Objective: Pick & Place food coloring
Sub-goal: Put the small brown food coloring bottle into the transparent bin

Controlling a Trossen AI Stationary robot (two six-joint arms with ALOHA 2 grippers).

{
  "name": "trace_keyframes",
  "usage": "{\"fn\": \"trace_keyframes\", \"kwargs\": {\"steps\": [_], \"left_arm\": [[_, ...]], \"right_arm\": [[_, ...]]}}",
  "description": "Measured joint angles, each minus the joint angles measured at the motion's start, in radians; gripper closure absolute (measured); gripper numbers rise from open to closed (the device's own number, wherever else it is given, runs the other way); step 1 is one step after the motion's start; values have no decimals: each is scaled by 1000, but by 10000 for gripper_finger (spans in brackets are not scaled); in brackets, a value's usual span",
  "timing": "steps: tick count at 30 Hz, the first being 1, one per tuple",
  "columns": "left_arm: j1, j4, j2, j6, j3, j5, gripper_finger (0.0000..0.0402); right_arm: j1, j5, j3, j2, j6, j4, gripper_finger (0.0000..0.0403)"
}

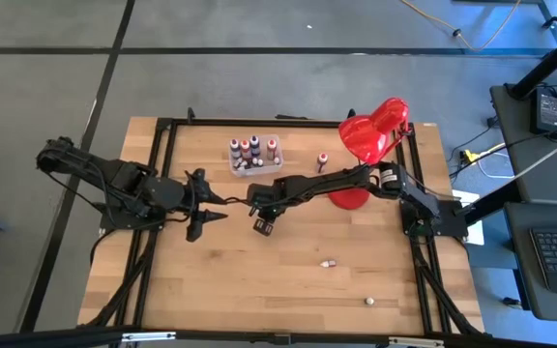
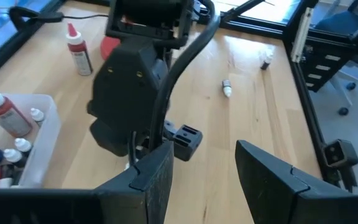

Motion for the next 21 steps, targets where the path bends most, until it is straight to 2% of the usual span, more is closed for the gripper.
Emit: {"fn": "trace_keyframes", "kwargs": {"steps": [6,15,21], "left_arm": [[0,10,0,0,-12,-44,233],[2,30,7,-2,-54,-50,233],[3,43,25,34,-55,-68,233]], "right_arm": [[0,0,0,2,-4,-4,322],[0,-7,0,2,-6,-4,277],[3,1,-1,-16,-2,-37,268]]}}
